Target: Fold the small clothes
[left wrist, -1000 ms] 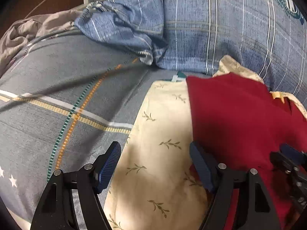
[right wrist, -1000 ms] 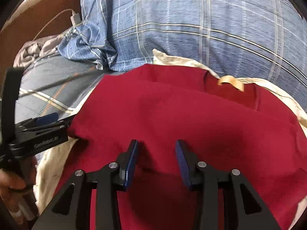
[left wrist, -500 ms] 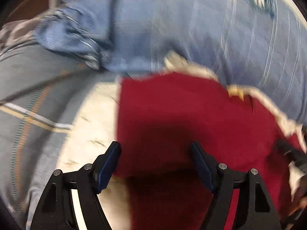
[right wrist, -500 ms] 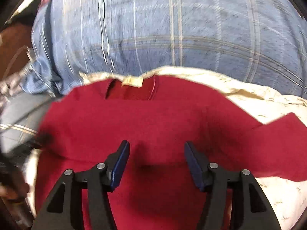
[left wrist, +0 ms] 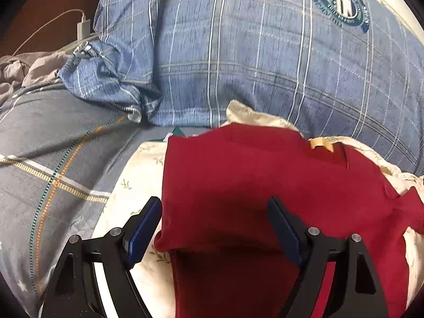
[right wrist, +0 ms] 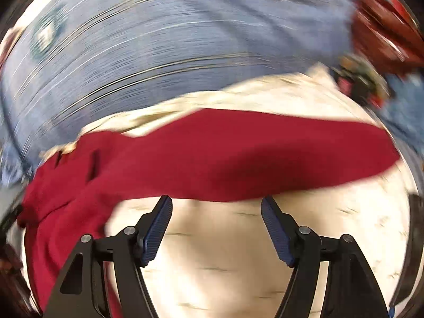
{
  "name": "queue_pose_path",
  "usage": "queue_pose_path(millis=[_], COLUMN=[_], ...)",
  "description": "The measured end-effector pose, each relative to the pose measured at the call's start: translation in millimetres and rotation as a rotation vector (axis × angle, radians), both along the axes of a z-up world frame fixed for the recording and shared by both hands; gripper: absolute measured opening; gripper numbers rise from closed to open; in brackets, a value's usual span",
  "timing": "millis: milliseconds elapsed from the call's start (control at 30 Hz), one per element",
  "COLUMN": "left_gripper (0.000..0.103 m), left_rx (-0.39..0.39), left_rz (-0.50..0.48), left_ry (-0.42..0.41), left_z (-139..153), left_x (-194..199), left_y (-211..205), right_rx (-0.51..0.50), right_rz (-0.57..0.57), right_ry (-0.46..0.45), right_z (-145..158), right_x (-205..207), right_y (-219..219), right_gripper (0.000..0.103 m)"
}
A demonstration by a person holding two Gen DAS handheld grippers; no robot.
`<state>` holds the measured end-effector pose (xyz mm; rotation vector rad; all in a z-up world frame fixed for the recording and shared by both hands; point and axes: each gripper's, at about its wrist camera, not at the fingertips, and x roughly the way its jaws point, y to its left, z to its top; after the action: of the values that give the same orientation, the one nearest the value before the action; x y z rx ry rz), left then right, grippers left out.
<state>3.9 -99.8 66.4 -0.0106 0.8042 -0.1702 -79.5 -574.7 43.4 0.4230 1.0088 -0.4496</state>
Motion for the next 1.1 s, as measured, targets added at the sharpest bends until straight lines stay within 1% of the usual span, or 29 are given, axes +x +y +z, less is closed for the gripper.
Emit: queue_pose_path(millis=[67, 167, 233, 333, 433, 467, 500, 533, 567, 633, 700, 800, 867, 933, 1033, 1100], left_gripper=[0.081, 0.081, 0.081, 0.081, 0.081, 0.081, 0.081, 0.081, 0.081, 0.081, 0.081, 0.081, 0.081, 0.081, 0.081, 0.081], left_rx=[-0.002, -0.023, -0.027, -0.003, 0.0, 0.003, 0.009, 0.014, 0.014, 0.0, -0.016, -0.041, -0.059, -0.073, -0.1, -0.115], left_rz=[0.0, 0.002, 0.012, 0.017, 0.009, 0.005, 0.004, 0.006, 0.007, 0.012, 0.023, 0.037, 0.048, 0.055, 0.073, 0.088], left_ry=[0.002, 0.039, 0.051, 0.037, 0.039, 0.041, 0.042, 0.043, 0.044, 0.042, 0.03, 0.013, 0.006, 0.001, -0.01, -0.015], left_z=[0, -3, -4, -3, -4, -5, -5, -6, -6, -4, 0, 5, 8, 10, 14, 16], left_x=[-4, -3, -1, 0, 2, 2, 2, 3, 3, 3, 2, 0, -1, -3, -4, -4], left_y=[1, 4, 6, 3, 0, -1, -2, -2, -2, 1, 5, 12, 17, 21, 28, 33], right_rx=[0.004, 0.045, 0.095, 0.107, 0.085, 0.064, 0.045, 0.026, 0.02, 0.026, 0.01, -0.058, -0.095, -0.088, -0.079, -0.049], right_rz=[-0.095, -0.262, -0.359, -0.44, -0.463, -0.455, -0.448, -0.441, -0.434, -0.431, -0.404, -0.3, -0.201, -0.091, 0.1, 0.225], right_ry=[0.012, 0.002, -0.06, -0.103, -0.137, -0.137, -0.127, -0.115, -0.111, -0.134, -0.186, -0.272, -0.33, -0.377, -0.426, -0.447], right_z=[-6, -14, -16, -16, -19, -19, -19, -17, -16, -11, 11, 59, 92, 117, 144, 151], right_x=[-17, -45, -61, -70, -63, -57, -53, -49, -48, -46, -46, -35, -19, -1, 33, 60], right_y=[-30, -77, -103, -126, -141, -145, -145, -148, -148, -152, -146, -120, -94, -65, -6, 36], right_gripper=[0.071, 0.071, 0.071, 0.071, 0.071, 0.061, 0.049, 0.019, 0.007, 0.007, 0.006, 0.006, 0.006, 0.006, 0.006, 0.006])
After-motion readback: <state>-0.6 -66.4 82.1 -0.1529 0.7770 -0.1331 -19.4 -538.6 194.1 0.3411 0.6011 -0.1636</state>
